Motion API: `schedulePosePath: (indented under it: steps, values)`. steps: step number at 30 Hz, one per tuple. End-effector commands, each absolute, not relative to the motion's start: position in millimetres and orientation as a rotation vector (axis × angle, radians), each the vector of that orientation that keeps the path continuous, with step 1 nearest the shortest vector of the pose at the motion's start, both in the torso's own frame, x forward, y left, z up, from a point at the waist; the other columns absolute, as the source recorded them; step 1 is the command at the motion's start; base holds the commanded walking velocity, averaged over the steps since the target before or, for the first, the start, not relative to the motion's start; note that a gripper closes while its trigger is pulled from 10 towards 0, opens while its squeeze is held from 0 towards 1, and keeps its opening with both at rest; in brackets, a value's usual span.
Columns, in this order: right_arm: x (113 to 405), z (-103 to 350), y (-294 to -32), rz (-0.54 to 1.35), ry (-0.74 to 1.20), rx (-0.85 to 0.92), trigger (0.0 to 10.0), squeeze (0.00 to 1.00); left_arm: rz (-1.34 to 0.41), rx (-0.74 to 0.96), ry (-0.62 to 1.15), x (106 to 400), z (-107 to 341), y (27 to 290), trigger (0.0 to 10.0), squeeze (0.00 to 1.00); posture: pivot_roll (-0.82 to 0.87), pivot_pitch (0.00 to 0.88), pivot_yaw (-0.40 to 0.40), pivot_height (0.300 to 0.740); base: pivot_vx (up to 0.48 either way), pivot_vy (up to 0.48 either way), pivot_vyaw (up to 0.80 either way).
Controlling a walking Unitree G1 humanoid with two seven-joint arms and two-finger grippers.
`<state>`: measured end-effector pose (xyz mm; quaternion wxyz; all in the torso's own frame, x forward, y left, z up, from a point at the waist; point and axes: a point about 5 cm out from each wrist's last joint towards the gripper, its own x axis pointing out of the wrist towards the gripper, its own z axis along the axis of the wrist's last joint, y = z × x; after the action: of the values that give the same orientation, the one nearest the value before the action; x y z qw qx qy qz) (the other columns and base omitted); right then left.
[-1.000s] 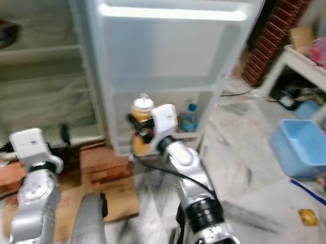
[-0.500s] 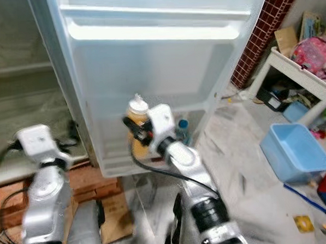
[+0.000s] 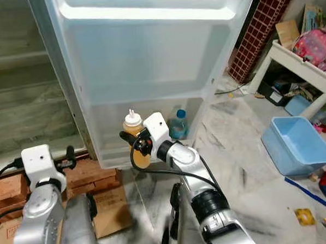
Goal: Restocking fridge
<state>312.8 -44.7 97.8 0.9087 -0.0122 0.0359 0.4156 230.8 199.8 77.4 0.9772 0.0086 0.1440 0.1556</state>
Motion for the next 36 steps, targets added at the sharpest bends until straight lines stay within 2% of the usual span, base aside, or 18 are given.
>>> schedulePosePath:
  steps: [1, 2, 7, 8, 11, 20, 23, 27, 36]
  values:
    - [316.7, 102.9, -43.9, 0.848, 0.042, -0.048, 10.0, 0.00, 0.316, 0.016, 0.313, 225.1, 78.3, 203.6, 10.0, 0.00, 0.18, 0.116, -0.106, 0.523, 0.000, 0.000, 0.00]
    - [319.3, 103.7, -41.7, 0.834, 0.029, -0.049, 10.0, 0.00, 0.326, 0.027, 0.368, 209.9, 73.9, 213.1, 10.0, 0.00, 0.19, 0.131, -0.106, 0.513, 0.000, 0.000, 0.00]
    - [323.2, 101.1, -37.9, 0.812, 0.004, -0.091, 10.0, 0.00, 0.256, 0.074, 0.422, 177.4, 70.1, 223.2, 10.0, 0.00, 0.22, 0.156, -0.104, 0.488, 0.000, 0.000, 0.00]
    - [323.3, 100.6, -35.8, 0.811, -0.003, -0.099, 10.0, 0.00, 0.211, 0.158, 0.414, 168.3, 70.4, 226.9, 10.0, 0.00, 0.23, 0.166, -0.104, 0.473, 0.000, 0.000, 0.00]
    - [328.3, 104.5, -31.8, 0.806, -0.032, -0.135, 10.0, 0.00, 0.179, 0.232, 0.444, 158.4, 65.7, 231.3, 10.0, 0.00, 0.24, 0.174, -0.104, 0.463, 0.000, 0.000, 0.00]
    - [345.4, 124.9, -29.6, 0.652, -0.180, -0.290, 10.0, 0.00, 0.145, 0.253, 0.429, 155.7, 73.9, 226.1, 10.0, 0.00, 0.27, 0.189, -0.110, 0.463, 0.000, 0.000, 0.00]
    - [350.4, 140.7, -28.8, 0.573, -0.283, -0.263, 10.0, 0.00, 0.166, 0.268, 0.392, 153.7, 78.0, 227.7, 10.0, 0.00, 0.28, 0.192, -0.114, 0.463, 0.000, 0.000, 0.00]
    - [349.7, 147.0, -26.5, 0.550, -0.327, -0.205, 10.0, 0.00, 0.185, 0.319, 0.344, 155.2, 86.4, 228.2, 10.0, 0.00, 0.29, 0.203, -0.116, 0.463, 0.000, 0.000, 0.00]
    - [342.9, 137.5, -15.8, 0.543, -0.325, -0.225, 10.0, 0.00, 0.178, 0.328, 0.293, 153.5, 102.2, 222.4, 10.0, 0.00, 0.32, 0.244, -0.113, 0.463, 0.000, 0.000, 0.00]
